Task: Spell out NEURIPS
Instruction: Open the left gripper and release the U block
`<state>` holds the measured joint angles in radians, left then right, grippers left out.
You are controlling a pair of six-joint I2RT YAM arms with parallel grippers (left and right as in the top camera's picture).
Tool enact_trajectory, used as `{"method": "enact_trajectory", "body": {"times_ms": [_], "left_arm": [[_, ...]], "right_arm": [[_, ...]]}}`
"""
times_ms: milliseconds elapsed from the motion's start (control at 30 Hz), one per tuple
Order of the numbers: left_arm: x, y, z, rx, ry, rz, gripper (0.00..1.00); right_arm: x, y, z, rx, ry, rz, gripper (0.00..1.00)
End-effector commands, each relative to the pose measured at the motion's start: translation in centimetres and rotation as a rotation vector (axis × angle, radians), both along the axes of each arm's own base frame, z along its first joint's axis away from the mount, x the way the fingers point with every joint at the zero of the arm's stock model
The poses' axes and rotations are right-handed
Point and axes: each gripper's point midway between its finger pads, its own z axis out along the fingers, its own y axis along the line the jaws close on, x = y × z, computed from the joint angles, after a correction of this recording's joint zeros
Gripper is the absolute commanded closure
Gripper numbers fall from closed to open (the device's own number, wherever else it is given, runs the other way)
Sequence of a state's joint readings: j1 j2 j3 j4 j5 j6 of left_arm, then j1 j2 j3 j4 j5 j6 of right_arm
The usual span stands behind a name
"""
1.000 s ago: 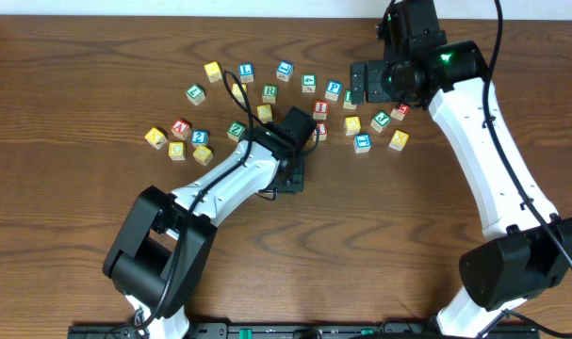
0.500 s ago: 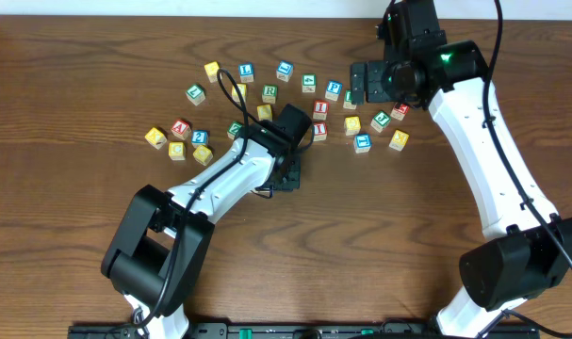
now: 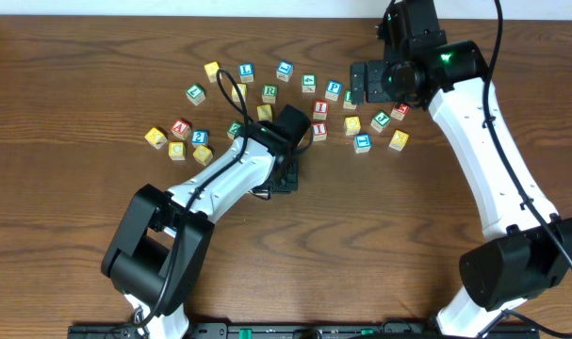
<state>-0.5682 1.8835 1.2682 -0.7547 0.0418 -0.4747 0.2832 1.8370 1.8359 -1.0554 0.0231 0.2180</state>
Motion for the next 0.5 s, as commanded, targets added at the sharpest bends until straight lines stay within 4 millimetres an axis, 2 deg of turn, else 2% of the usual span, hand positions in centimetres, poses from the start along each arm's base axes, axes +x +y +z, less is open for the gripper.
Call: {"method": "enact_trajectory", "body": {"times_ms": [0,200,467], "left_arm": [[1.3,0.0,0.9,0.005,-0.033,0.017,0.68],[1.5,-0.1,2.6,-0.016,-0.071,0.002,0.68],[1.9,-0.2,5.8,-0.056,-0.153,-0.021,0.68]], "right_arm": [[0.0,0.3,1.2,-0.009,-0.033,0.016,0.01],[0.0,0.3,1.2,-0.009,-0.033,0.016,0.01],[0.0,0.3,1.2,-0.009,-0.033,0.016,0.01]]}}
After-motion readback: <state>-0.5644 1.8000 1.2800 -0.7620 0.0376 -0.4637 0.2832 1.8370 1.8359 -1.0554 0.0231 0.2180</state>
